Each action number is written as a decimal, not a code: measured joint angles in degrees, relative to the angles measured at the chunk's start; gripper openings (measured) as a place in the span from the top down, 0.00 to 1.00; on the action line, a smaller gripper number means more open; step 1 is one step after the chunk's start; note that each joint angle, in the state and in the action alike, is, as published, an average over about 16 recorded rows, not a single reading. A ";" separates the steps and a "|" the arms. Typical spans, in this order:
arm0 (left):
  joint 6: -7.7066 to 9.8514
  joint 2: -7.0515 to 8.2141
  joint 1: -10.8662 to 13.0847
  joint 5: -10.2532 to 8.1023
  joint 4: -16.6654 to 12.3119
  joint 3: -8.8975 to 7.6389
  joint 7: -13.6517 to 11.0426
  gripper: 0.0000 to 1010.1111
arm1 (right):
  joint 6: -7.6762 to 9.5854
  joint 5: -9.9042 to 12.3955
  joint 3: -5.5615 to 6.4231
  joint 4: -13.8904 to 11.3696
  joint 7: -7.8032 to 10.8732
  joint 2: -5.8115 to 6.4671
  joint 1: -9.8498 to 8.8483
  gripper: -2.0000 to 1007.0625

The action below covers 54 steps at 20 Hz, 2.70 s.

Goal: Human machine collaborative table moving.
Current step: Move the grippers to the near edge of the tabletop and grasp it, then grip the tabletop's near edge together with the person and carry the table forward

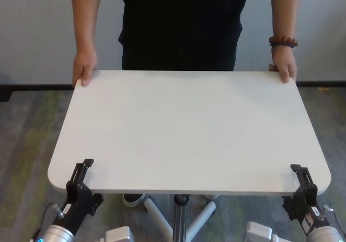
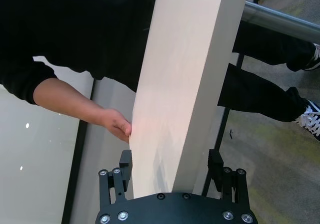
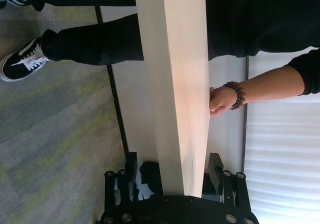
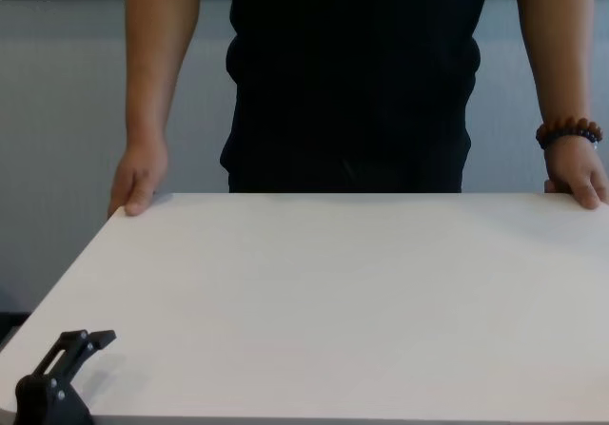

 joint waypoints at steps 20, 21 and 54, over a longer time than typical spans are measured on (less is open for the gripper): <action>0.00 0.00 0.00 0.01 0.00 0.00 0.00 0.58 | 0.10 -0.11 -0.06 -0.04 -0.03 0.06 0.04 0.67; 0.00 0.00 0.00 0.01 0.00 0.00 0.00 0.60 | 0.10 -0.12 -0.06 -0.04 -0.03 0.06 0.04 0.69; -0.58 0.05 0.59 -1.08 -1.12 -0.70 -0.71 0.71 | 0.17 -0.34 0.24 -1.15 0.19 0.12 -0.45 0.73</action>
